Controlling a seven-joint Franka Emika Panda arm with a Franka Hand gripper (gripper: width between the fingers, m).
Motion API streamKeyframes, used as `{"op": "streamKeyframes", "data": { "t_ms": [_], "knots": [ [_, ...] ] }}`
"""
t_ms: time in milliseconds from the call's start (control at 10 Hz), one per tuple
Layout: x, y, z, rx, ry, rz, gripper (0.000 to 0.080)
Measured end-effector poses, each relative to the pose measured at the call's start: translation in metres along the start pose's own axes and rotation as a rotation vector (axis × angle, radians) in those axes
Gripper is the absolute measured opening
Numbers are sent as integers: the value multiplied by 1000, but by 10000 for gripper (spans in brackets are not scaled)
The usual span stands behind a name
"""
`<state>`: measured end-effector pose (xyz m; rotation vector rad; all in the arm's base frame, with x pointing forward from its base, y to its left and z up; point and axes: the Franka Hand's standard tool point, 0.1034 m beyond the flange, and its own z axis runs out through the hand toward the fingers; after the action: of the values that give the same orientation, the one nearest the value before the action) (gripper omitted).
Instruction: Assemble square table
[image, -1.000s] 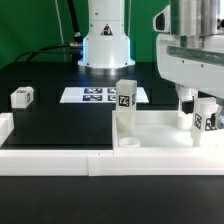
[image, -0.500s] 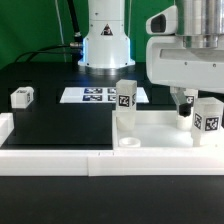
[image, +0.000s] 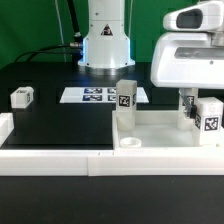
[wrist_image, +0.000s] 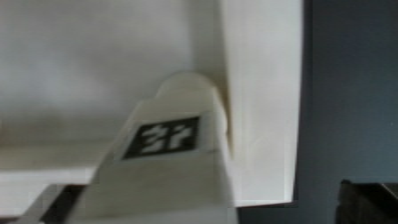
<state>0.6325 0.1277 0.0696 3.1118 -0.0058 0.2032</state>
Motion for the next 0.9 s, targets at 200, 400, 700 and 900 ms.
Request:
{"op": "streamKeyframes", "data": {
  "t_ms": [200, 400, 700, 900],
  "knots": [
    [-1, 1, 1, -1, 4, -80, 649],
    [-2, 2, 1, -1, 3, -43, 624],
    [-1, 5, 2, -3, 3, 93, 288],
    [-1, 7, 2, -3, -1, 272, 289]
  ]
}}
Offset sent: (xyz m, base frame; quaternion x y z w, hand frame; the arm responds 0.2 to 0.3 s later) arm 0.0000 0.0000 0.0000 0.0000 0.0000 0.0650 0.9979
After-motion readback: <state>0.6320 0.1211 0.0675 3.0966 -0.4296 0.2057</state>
